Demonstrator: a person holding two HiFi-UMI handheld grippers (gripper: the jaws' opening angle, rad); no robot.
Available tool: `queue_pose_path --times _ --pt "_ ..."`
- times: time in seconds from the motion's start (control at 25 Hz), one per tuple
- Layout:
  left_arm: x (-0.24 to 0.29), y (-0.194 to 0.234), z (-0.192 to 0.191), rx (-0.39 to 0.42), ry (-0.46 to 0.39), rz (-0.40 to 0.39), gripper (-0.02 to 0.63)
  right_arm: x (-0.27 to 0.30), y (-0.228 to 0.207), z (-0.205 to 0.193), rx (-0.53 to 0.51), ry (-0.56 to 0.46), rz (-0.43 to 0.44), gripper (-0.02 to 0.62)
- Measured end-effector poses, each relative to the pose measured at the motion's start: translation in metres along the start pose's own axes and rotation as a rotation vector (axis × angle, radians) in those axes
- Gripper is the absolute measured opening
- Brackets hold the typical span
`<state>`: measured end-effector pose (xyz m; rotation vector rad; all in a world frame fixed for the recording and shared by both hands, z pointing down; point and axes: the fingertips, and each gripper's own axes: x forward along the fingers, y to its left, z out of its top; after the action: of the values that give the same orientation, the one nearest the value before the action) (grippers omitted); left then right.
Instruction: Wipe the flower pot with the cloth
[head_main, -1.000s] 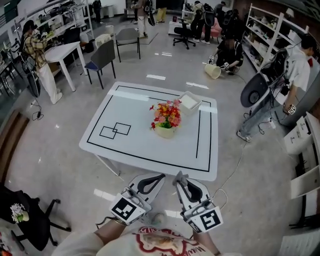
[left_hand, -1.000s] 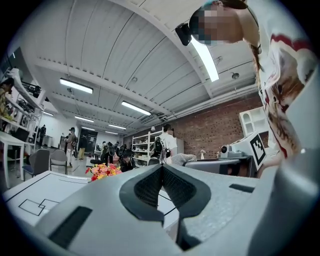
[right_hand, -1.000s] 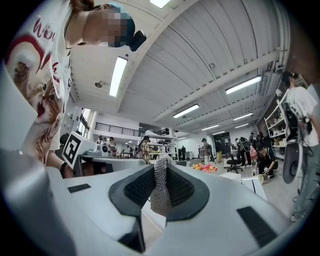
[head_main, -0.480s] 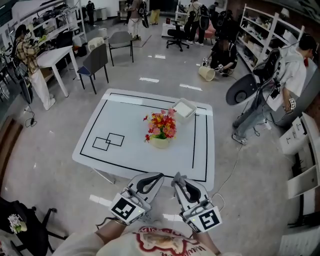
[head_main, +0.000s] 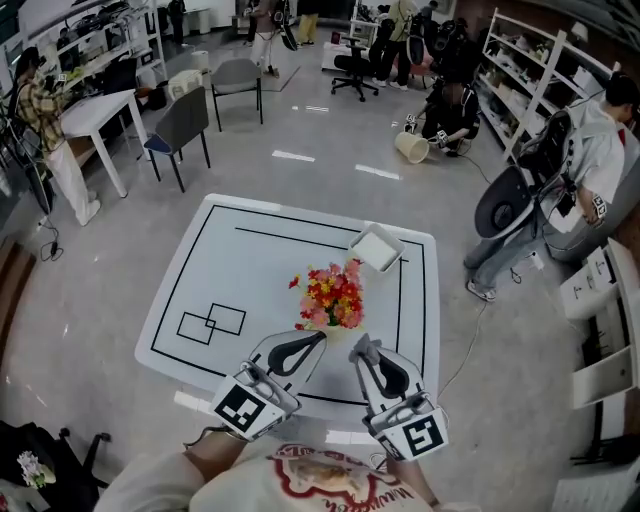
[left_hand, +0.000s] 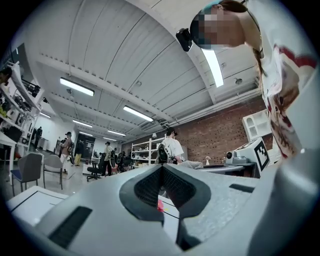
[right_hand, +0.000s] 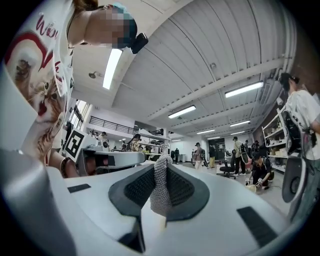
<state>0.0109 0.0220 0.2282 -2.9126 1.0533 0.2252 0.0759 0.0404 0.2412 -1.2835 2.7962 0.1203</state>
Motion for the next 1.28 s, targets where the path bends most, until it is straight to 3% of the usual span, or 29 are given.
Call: queue_pose_path --times 0.44,0.64,0.84,1.28 --pt "0.066 0.105 0.006 -0.003 -0.015 -0.039 0.003 0.088 -0.069 0.004 -0.007 -0.02 -0.085 0.057" --pt "0.086 0.119 -0.005 -0.015 -0.015 -0.041 0.003 0.098 -0.087 0.0 -0.004 -0.011 -0.094 0.057" --pt "0.098 0.127 -0.021 -0.014 0.038 -0.008 0.003 0.1 -0.109 -0.006 0.02 0.005 -0.081 0.057" --pt "0.096 0.139 -0.037 -0.033 0.091 0.094 0.003 0.101 -0.129 -0.024 0.022 0.057 0.016 0.057"
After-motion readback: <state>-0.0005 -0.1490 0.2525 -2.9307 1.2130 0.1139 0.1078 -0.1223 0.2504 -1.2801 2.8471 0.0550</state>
